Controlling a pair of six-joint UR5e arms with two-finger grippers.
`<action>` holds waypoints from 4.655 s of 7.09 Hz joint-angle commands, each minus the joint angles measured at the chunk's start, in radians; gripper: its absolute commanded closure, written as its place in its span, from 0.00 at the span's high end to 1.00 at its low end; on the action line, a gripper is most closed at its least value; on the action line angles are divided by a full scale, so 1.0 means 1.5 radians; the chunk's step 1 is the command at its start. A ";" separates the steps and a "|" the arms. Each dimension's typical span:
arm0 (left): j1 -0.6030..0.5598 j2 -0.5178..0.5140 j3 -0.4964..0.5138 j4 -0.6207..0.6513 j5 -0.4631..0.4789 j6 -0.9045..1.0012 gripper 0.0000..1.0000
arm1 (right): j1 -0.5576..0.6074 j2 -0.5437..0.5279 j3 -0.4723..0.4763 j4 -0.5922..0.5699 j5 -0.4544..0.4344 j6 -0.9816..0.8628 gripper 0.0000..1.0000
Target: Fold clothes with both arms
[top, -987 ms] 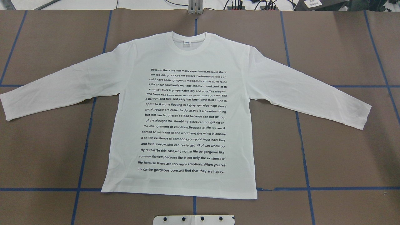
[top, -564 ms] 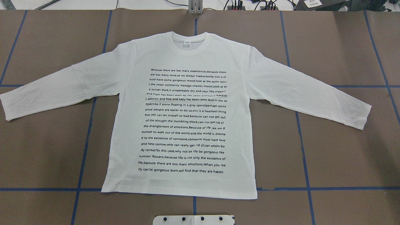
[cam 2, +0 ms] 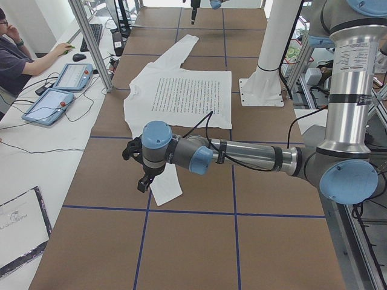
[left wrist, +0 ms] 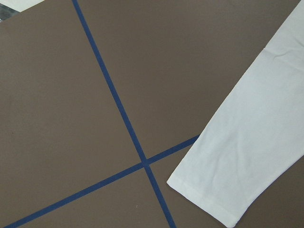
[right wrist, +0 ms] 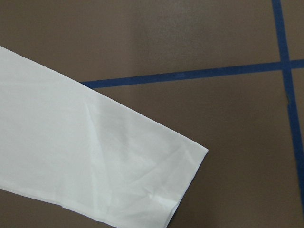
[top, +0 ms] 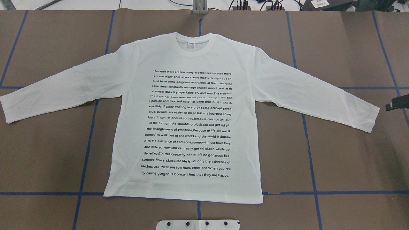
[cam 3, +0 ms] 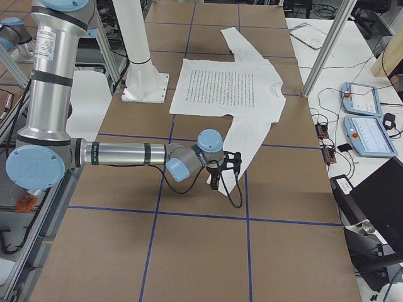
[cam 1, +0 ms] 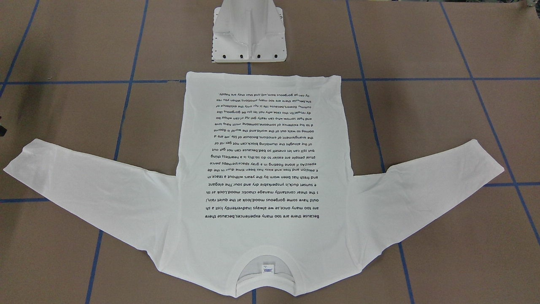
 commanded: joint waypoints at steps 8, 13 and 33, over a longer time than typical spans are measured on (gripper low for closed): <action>0.000 -0.007 0.006 -0.024 -0.014 -0.002 1.00 | -0.100 0.025 -0.105 0.100 -0.057 0.097 0.63; 0.000 -0.009 0.006 -0.024 -0.014 -0.003 1.00 | -0.102 0.029 -0.113 0.091 -0.059 0.097 0.37; -0.002 -0.002 0.007 -0.030 -0.014 -0.003 1.00 | -0.229 0.618 0.077 -0.131 -0.100 0.416 0.00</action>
